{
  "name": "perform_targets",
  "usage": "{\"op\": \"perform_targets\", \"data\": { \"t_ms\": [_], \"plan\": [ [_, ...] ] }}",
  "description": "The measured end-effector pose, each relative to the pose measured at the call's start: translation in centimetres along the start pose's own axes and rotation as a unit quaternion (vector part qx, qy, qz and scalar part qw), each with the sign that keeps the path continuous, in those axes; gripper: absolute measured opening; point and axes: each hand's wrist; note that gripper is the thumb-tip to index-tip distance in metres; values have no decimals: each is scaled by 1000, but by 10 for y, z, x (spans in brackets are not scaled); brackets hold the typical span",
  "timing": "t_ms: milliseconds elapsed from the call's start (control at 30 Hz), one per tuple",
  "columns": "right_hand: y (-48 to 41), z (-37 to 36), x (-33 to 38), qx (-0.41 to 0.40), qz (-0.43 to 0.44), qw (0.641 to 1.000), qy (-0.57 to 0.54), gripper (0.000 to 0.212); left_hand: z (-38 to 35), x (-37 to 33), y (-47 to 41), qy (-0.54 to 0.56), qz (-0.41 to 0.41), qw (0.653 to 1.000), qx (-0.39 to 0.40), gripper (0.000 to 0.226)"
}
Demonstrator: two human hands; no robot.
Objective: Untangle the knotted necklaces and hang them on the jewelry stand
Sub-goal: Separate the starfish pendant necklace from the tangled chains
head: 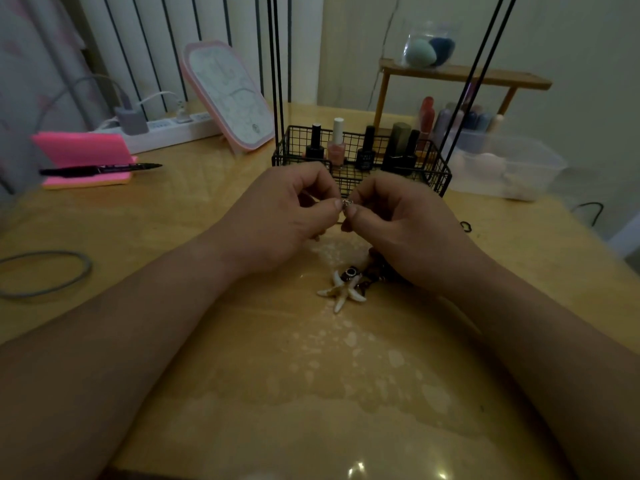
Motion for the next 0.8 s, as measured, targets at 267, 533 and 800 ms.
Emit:
{"op": "perform_targets", "data": {
  "t_ms": [267, 533, 800],
  "plan": [
    [-1, 5, -1, -43, 13, 999, 27, 7, -2, -2, 2, 15, 5, 1000, 14, 5],
    [1, 3, 2, -41, 13, 995, 95, 21, -1, 3, 3, -44, -19, 998, 27, 8],
    [1, 1, 1, -4, -14, 1000, -11, 7, -2, 6, 2, -49, -22, 998, 28, 6]
  ]
}}
Point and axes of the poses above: each hand's wrist, its own y-axis away from the middle knuckle, its own z-axis out of the back of the hand, x = y × z, and after that the axes turned 14 degrees about -z, right-handed
